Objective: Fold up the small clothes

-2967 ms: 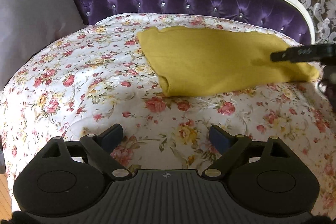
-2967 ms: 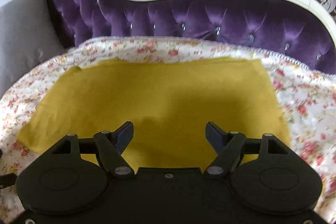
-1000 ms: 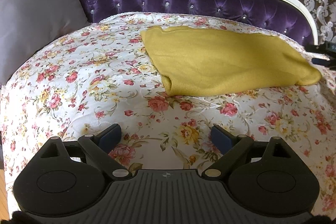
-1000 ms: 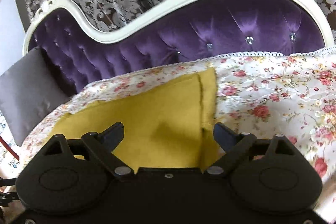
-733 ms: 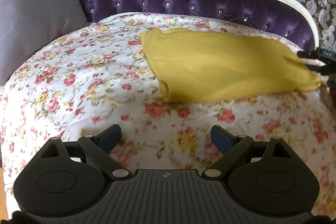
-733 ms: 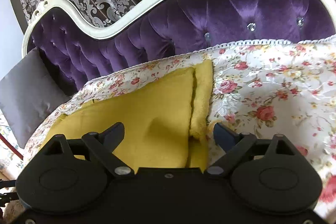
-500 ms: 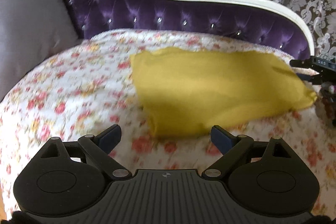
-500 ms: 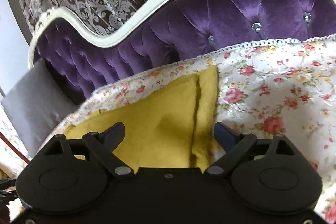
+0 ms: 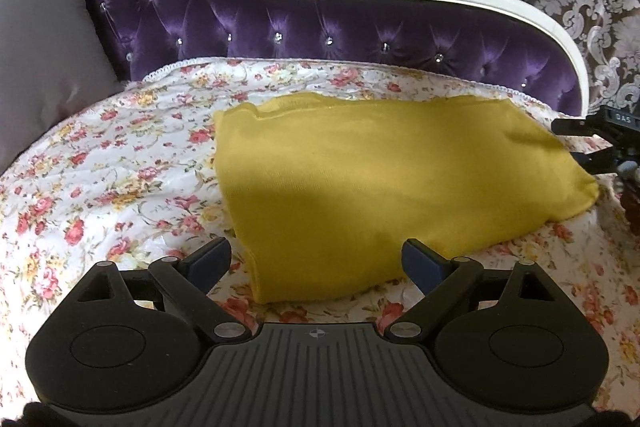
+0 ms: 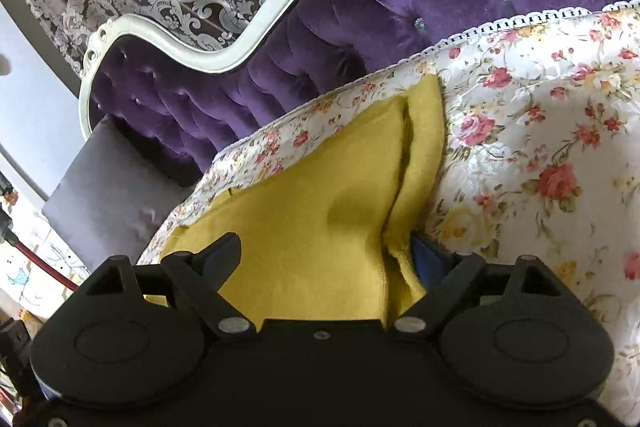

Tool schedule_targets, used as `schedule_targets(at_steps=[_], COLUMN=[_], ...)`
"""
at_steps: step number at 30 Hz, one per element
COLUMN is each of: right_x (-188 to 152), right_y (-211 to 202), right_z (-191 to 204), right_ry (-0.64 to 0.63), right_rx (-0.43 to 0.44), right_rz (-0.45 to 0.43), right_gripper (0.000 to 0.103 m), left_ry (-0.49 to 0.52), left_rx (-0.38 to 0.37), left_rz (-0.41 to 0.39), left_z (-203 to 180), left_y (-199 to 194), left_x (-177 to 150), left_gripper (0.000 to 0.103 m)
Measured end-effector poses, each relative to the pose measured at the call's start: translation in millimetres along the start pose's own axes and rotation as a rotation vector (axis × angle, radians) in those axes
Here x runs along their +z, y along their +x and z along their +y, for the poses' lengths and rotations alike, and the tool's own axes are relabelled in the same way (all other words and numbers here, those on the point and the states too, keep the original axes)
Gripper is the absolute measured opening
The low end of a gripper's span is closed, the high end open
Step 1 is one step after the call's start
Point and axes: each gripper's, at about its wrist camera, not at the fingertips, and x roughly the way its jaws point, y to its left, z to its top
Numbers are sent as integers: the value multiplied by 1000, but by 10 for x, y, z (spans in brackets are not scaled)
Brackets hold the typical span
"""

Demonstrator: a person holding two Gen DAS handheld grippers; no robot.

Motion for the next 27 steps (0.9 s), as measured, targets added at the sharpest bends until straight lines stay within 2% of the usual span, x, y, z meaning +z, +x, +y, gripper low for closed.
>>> schedule_targets(at_steps=[1, 2, 3, 4, 12, 17, 24, 27], right_x=[8, 17, 23, 24, 59, 132, -79, -303], right_y=[22, 50, 86, 117, 110, 217, 730, 1008], right_z=[4, 0, 2, 12, 312, 779, 1503, 1733], right_ry=[-4, -3, -4, -10, -63, -157, -324, -435], right_rx=[-10, -28, -58, -89, -197, -185, -157, -193], right_rz=[4, 11, 15, 18, -19, -25, 61, 122], right_gripper=[73, 55, 44, 24, 24, 24, 24, 24], left_ry=[-1, -1, -1, 0, -21, -64, -126, -152], left_rx=[-3, -6, -9, -11, -53, -120, -190, -212], left_rz=[2, 3, 2, 0, -6, -16, 0, 12], left_z=[1, 0, 2, 5, 132, 239, 444, 522], left_y=[11, 20, 21, 16, 13, 27, 110, 166], left_x=[2, 5, 8, 13, 122, 266, 374, 415], left_gripper=[93, 93, 93, 93, 93, 93, 93, 93])
